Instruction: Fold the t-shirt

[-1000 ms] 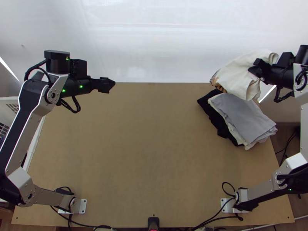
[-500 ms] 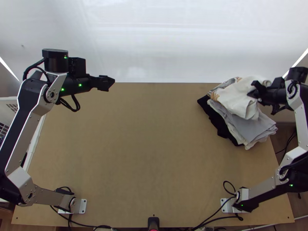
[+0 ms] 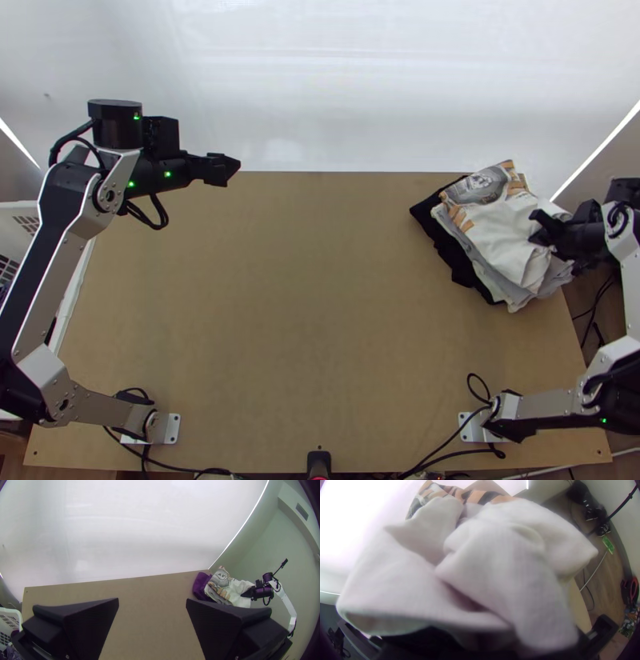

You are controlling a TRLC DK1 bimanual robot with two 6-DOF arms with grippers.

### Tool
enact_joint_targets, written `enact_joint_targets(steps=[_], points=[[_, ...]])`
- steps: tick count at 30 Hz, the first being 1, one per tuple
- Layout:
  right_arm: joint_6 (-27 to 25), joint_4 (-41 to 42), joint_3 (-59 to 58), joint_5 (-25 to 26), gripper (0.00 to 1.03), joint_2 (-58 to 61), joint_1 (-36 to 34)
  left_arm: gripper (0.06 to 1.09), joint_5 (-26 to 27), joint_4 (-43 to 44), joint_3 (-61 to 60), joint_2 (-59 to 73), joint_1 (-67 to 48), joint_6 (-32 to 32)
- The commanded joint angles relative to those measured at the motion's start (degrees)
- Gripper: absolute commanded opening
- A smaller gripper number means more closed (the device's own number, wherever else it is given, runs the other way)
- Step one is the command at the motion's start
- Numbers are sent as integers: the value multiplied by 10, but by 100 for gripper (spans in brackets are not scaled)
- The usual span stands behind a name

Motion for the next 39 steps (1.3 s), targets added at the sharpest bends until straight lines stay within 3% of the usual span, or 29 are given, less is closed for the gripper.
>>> enact_joint_targets(steps=[1,4,5,11,17,22,29,39], points=[[-32,-5,-55,59,48,-69,-13,104,3,1,0,1,-2,0],[-35,-7,-79,92,90,-90,-15,104,3,0,0,1,-2,0],[-37,-7,-88,99,98,-94,-15,104,3,0,-1,0,-2,0],[-44,12,-107,123,99,-114,-51,104,4,-2,-3,-7,-2,1],[-89,116,-115,216,100,-177,-75,104,5,-2,-4,-14,-2,1],[-116,211,-112,252,99,-253,-26,104,4,1,-4,-14,-2,-8],[-122,242,-84,255,99,-248,67,104,4,1,4,-13,-2,-5],[-174,605,-272,255,99,-153,110,104,3,5,-13,-25,5,-5]])
